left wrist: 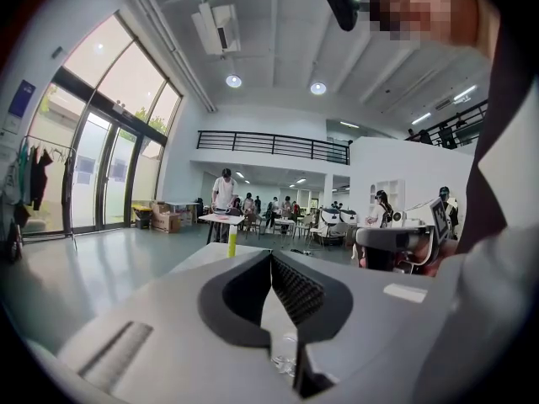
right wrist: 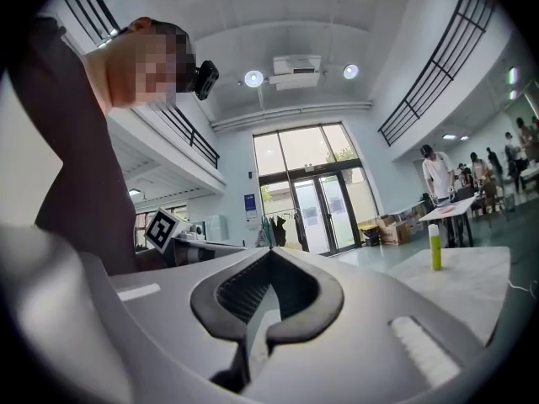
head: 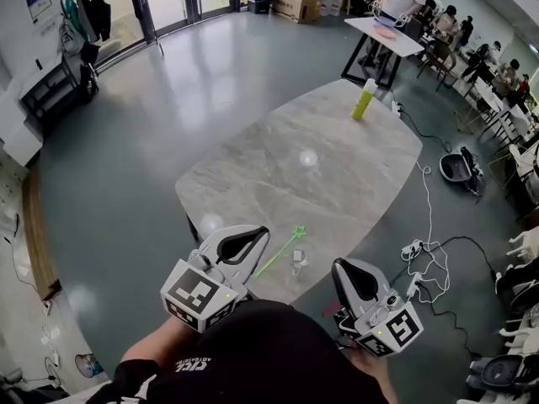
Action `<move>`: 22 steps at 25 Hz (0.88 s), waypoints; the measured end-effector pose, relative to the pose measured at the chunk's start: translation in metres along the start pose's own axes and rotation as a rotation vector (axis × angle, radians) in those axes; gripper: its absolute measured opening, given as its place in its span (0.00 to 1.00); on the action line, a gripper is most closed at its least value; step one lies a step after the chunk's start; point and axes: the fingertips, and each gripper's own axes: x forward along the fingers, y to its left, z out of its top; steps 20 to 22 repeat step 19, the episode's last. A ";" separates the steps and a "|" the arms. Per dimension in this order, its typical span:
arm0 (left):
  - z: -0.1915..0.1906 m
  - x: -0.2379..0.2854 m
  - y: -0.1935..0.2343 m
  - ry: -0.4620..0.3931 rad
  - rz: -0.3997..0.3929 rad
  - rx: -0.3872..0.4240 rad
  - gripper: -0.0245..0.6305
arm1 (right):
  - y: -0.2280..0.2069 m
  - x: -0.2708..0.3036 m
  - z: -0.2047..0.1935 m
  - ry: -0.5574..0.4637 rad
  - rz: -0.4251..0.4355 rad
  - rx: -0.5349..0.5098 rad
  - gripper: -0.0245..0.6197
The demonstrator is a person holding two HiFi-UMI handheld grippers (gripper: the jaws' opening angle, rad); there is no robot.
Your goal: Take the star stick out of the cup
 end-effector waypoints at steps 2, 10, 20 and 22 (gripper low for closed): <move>-0.005 0.003 -0.005 0.013 -0.008 -0.002 0.04 | -0.002 -0.005 -0.002 -0.002 -0.004 0.013 0.06; -0.008 0.013 -0.023 0.036 -0.046 0.017 0.04 | -0.006 -0.014 -0.008 -0.002 -0.015 0.055 0.06; -0.026 0.018 -0.029 0.070 -0.051 -0.020 0.04 | -0.011 -0.024 -0.018 -0.008 -0.026 0.095 0.06; -0.026 0.018 -0.029 0.070 -0.051 -0.020 0.04 | -0.011 -0.024 -0.018 -0.008 -0.026 0.095 0.06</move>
